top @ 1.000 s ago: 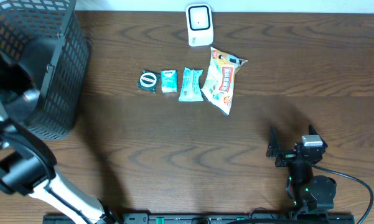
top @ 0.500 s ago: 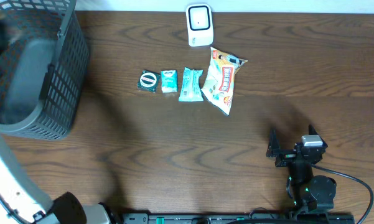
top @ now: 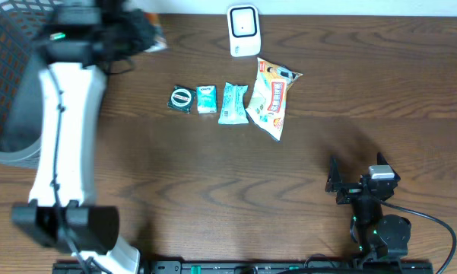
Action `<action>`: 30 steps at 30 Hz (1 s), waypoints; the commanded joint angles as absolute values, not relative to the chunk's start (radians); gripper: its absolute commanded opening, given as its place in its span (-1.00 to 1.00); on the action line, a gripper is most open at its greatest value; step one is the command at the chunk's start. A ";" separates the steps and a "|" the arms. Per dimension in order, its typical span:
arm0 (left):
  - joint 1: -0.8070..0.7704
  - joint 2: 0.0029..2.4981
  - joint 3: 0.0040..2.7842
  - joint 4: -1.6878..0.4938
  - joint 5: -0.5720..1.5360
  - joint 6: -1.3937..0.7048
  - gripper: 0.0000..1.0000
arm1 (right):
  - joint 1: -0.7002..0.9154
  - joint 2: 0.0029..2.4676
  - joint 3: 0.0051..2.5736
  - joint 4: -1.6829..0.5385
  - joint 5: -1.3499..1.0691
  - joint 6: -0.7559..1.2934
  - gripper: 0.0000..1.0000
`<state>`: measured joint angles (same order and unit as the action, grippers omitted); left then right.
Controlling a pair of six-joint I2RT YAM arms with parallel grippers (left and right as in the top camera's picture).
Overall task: Scan the item barcode
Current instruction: 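Carry the orange packet out and place it below the teal box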
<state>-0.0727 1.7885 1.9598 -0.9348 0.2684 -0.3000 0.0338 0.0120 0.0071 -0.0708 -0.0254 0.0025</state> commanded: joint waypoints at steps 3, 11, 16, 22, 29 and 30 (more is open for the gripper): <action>-0.190 1.893 1.948 -0.965 0.030 -0.309 -0.85 | 0.025 0.007 0.006 -0.075 -0.017 -0.009 0.98; -0.268 2.049 1.947 -1.219 -0.017 -0.320 -0.85 | 0.025 0.007 0.006 -0.075 -0.017 -0.009 0.99; -0.278 2.135 1.940 -1.298 -0.008 -0.322 -0.85 | 0.025 0.007 0.006 -0.075 -0.017 -0.009 0.98; -0.278 2.191 1.933 -1.297 0.069 -0.365 -0.85 | 0.025 0.007 0.006 -0.075 -0.017 -0.009 0.98; -0.283 2.194 1.931 -1.290 0.083 -0.364 -0.31 | 0.025 0.007 0.006 -0.075 -0.017 -0.009 0.99; -0.284 2.194 1.929 -1.290 0.083 -0.365 -0.31 | 0.025 0.007 0.006 -0.075 -0.017 -0.009 0.99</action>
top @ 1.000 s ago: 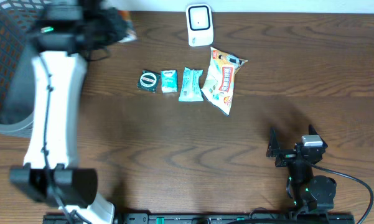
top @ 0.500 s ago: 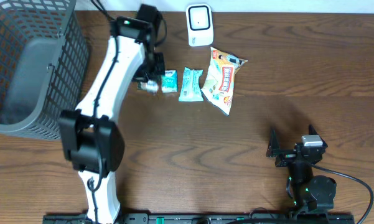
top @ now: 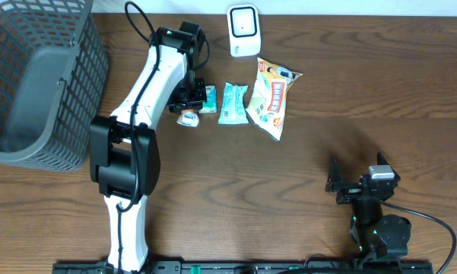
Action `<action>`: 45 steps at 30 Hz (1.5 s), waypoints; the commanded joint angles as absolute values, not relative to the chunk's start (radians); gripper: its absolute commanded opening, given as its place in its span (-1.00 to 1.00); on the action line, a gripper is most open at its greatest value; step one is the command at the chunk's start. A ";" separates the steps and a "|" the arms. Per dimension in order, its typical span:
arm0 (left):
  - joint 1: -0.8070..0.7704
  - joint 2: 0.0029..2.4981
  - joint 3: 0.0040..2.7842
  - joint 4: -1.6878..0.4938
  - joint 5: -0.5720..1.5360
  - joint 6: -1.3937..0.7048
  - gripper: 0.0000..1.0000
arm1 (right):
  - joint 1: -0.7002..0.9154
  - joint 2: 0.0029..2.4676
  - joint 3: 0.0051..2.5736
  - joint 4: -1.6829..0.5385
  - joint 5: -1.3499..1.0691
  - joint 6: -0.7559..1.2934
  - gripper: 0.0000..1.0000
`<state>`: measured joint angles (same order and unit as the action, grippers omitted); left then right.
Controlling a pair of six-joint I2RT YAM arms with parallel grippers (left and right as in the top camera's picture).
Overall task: Scan the item barcode
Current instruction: 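Carry the orange packet out and place it below the teal box, then park the left gripper beside the basket and raise the right arm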
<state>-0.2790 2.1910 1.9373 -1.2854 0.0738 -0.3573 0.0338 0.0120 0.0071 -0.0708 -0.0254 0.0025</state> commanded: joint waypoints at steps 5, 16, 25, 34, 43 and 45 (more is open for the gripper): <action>-0.294 2.194 1.914 -1.280 0.095 -0.365 -0.28 | 0.025 0.007 0.006 -0.075 -0.017 -0.009 0.98; -0.310 2.192 1.921 -1.235 0.097 -0.352 0.07 | 0.025 0.007 0.006 -0.075 -0.017 -0.009 0.99; -0.230 2.094 2.094 -1.306 0.030 -0.304 0.08 | 0.025 0.007 0.006 -0.075 -0.017 -0.009 0.99; -0.102 1.939 2.094 -1.303 -0.103 -0.304 0.99 | 0.025 0.007 0.006 -0.075 -0.017 -0.009 0.99; -0.034 1.941 2.080 -1.331 -0.123 -0.304 0.96 | 0.025 0.007 0.006 -0.075 -0.017 -0.009 0.99; -0.034 1.941 2.080 -1.331 -0.123 -0.305 0.96 | 0.025 0.007 0.006 -0.075 -0.017 -0.009 0.99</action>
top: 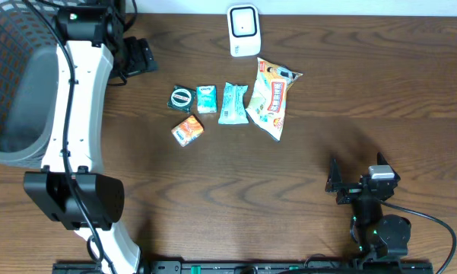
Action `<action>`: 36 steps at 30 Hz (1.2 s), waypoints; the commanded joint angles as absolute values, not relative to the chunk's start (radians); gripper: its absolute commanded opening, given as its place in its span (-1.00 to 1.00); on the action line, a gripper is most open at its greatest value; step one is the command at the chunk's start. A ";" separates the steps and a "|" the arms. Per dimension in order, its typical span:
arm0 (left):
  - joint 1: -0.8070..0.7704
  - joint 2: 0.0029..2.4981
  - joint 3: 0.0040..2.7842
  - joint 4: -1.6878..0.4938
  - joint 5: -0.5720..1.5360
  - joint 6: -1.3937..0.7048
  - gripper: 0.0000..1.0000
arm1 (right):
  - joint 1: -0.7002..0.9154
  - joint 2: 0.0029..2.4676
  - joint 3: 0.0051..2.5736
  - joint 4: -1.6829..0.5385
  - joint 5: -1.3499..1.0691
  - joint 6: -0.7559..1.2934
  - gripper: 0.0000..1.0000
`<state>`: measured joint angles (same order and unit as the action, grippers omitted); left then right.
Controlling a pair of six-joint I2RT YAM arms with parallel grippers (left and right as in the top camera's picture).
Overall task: Scan the item barcode
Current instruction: 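Park the left gripper beside the basket and raise the right arm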
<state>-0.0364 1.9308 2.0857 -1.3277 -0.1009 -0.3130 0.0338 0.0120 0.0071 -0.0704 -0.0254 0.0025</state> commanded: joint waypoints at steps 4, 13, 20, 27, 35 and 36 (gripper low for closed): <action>-0.034 1.941 2.080 -1.331 -0.123 -0.305 0.95 | 0.025 0.007 0.006 -0.075 -0.018 -0.009 0.98; -0.034 1.941 2.080 -1.331 -0.123 -0.305 0.96 | 0.025 0.007 0.006 -0.075 -0.017 -0.009 0.99; -0.034 1.941 2.080 -1.331 -0.123 -0.305 0.96 | 0.025 0.007 0.006 -0.075 -0.017 -0.009 0.99; -0.034 1.941 2.080 -1.331 -0.123 -0.305 0.96 | 0.027 0.007 0.006 0.184 -0.176 0.168 0.99; -0.034 1.941 2.080 -1.331 -0.123 -0.305 0.96 | 0.027 0.007 0.006 0.707 -0.327 0.344 0.98; -0.034 1.941 2.080 -1.331 -0.123 -0.305 0.96 | 0.027 0.009 0.007 0.771 -0.319 0.344 0.98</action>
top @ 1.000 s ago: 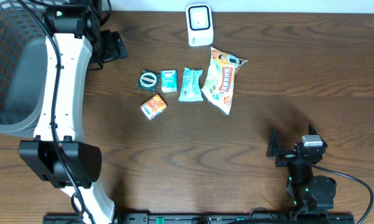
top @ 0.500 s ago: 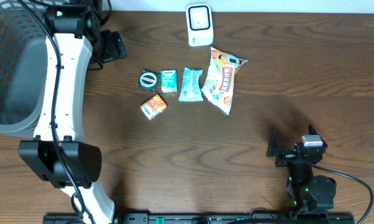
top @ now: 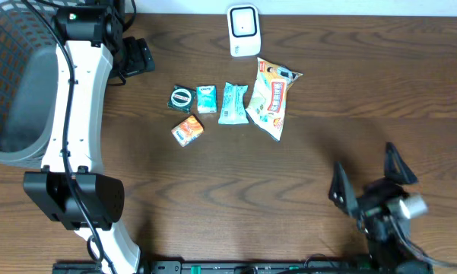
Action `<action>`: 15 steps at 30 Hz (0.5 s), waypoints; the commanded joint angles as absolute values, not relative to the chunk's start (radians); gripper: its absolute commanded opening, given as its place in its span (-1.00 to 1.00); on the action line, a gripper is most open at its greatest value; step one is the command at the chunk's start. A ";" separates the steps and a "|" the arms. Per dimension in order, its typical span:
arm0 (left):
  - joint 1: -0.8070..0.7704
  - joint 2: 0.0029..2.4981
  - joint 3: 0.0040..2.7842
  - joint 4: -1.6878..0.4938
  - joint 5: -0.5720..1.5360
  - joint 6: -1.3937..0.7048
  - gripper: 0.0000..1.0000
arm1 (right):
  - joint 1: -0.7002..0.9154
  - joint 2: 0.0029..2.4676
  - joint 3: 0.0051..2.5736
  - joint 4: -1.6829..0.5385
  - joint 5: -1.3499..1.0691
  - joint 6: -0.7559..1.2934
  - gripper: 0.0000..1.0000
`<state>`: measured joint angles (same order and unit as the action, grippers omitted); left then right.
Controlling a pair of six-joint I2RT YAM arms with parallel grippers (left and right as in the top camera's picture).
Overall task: Scan the item barcode
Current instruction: 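Park the left gripper beside the basket and raise the right arm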
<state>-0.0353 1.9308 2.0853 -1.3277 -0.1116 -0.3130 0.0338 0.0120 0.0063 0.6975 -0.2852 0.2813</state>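
A white barcode scanner (top: 243, 30) stands at the table's far edge. Below it lie a large snack bag (top: 270, 97), a teal packet (top: 232, 103), a small teal-and-white packet (top: 206, 99) and a dark packet with a round logo (top: 182, 99). An orange packet (top: 187, 130) lies just in front of the dark one. My left gripper (top: 141, 57) hangs empty at the far left, apart from all the packets. My right gripper (top: 367, 176) is open near the front right, its fingers spread wide and holding nothing.
A grey mesh basket (top: 15, 76) fills the far left corner, beside the left arm. The left arm's white links run down the left side to its base at the front edge.
The right arm has lifted from its rest pose and turned, so its open fingers now look larger and wider apart. The left arm and all packets are unchanged.
At first my left gripper was by the basket with something orange in it. Then it was over the row of packets, the orange packet under it. After that it was back at the far left, with the orange packet left on the table. Now the right arm has risen.
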 commanded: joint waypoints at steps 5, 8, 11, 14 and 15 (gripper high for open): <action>-0.034 1.941 2.080 -1.331 -0.123 -0.305 0.96 | 0.027 0.055 0.102 0.831 -0.255 0.271 0.99; -0.034 1.941 2.080 -1.331 -0.123 -0.305 0.96 | 0.027 0.149 0.243 0.728 -0.304 0.136 0.98; -0.034 1.941 2.080 -1.331 -0.123 -0.304 0.96 | 0.027 0.319 0.436 0.590 -0.362 0.031 0.99; -0.034 1.941 2.080 -1.331 -0.123 -0.304 0.96 | 0.028 0.543 0.680 0.371 -0.462 -0.016 0.99; -0.034 1.941 2.080 -1.331 -0.123 -0.304 0.96 | 0.028 0.625 0.768 0.288 -0.521 -0.038 0.99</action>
